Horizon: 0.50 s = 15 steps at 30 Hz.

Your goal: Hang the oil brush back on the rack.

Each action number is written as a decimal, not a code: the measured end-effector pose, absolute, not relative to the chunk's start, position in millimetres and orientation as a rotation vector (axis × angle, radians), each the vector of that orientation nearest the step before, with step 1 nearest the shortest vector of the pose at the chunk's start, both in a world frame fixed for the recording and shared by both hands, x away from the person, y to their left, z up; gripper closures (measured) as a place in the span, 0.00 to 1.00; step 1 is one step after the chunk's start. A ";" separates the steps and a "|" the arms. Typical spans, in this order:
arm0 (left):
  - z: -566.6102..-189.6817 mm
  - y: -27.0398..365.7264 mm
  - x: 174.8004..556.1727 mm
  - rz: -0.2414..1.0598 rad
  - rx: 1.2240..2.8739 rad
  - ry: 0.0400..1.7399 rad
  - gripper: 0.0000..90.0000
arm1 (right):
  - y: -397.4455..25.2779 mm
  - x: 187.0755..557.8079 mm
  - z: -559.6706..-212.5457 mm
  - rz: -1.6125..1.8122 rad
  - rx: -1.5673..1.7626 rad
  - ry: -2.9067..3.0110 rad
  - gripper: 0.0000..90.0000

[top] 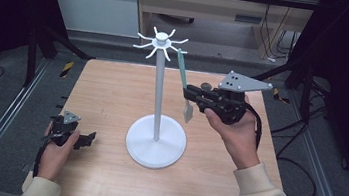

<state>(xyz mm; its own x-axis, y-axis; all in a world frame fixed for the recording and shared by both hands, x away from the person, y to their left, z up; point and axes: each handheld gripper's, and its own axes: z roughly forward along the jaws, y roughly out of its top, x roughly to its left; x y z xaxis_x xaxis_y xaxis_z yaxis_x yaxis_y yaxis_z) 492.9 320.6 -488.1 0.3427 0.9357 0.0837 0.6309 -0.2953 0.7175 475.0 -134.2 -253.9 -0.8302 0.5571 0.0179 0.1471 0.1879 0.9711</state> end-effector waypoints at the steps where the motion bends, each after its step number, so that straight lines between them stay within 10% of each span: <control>1: -488.1 320.6 492.9 0.679 2.028 1.363 0.05 | -134.1 474.9 -253.8 1.678 0.662 2.131 0.90; 15: -488.1 320.7 492.9 0.678 2.029 1.365 0.04 | -140.8 470.9 -252.6 1.677 0.660 2.126 0.87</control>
<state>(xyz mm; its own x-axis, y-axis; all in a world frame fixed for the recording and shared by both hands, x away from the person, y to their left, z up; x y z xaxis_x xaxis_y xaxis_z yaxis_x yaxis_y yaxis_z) 492.9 320.7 -488.1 0.3426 0.9357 0.0840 0.6326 -0.2959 0.7158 470.9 -140.8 -252.6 -0.8292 0.5588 0.0112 0.1408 0.1896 0.9717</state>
